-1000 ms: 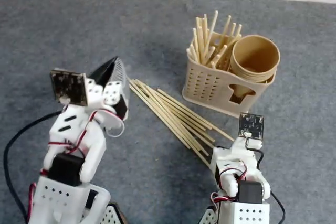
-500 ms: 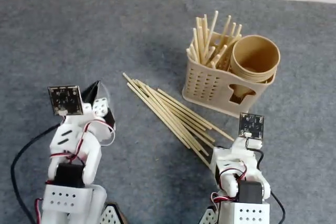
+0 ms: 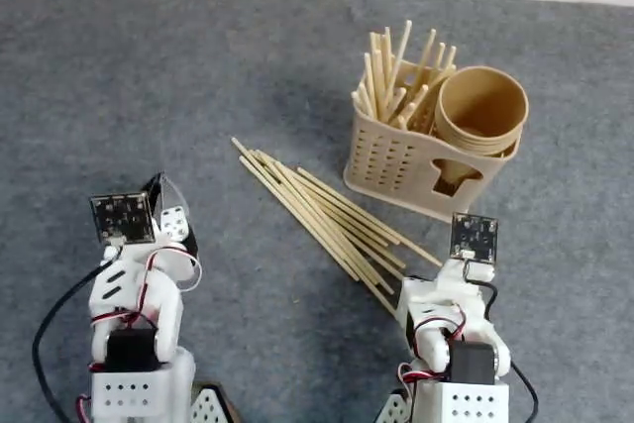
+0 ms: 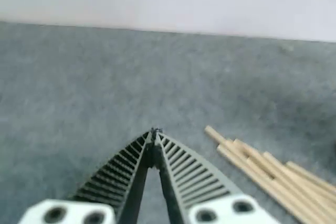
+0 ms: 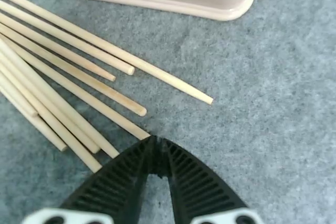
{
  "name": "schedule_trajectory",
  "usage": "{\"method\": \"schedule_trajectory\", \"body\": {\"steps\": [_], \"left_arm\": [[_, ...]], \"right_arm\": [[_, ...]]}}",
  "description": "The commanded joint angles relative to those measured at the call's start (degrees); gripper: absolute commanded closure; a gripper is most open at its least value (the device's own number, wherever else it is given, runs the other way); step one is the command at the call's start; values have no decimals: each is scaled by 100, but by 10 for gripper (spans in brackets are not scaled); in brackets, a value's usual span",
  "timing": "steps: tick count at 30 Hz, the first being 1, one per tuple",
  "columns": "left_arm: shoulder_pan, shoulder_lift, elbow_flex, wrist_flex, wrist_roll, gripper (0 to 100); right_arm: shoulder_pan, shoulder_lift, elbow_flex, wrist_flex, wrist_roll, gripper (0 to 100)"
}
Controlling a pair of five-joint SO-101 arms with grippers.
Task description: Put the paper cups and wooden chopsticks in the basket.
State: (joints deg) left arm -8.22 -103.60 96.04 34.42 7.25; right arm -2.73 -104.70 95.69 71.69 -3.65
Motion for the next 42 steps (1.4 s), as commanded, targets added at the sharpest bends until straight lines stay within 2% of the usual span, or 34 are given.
{"method": "schedule_trajectory", "body": {"steps": [1, 5, 9, 14, 27, 42], "left_arm": [[-92, -66, 110, 774, -70, 993], [-110, -75, 110, 1679, -70, 993], [-470, -75, 110, 2321, -70, 993], [-1138, -75, 110, 2488, -79, 993], [-927, -75, 110, 3956, -62, 993], [-927, -75, 110, 4000, -44, 993]], "right_arm": [[48, -75, 760, 22, 0, 994], [48, -75, 760, 22, 0, 994], [48, -75, 760, 22, 0, 994], [48, -75, 760, 22, 0, 994], [48, -75, 760, 22, 0, 994], [48, -75, 760, 22, -18, 994]]}}
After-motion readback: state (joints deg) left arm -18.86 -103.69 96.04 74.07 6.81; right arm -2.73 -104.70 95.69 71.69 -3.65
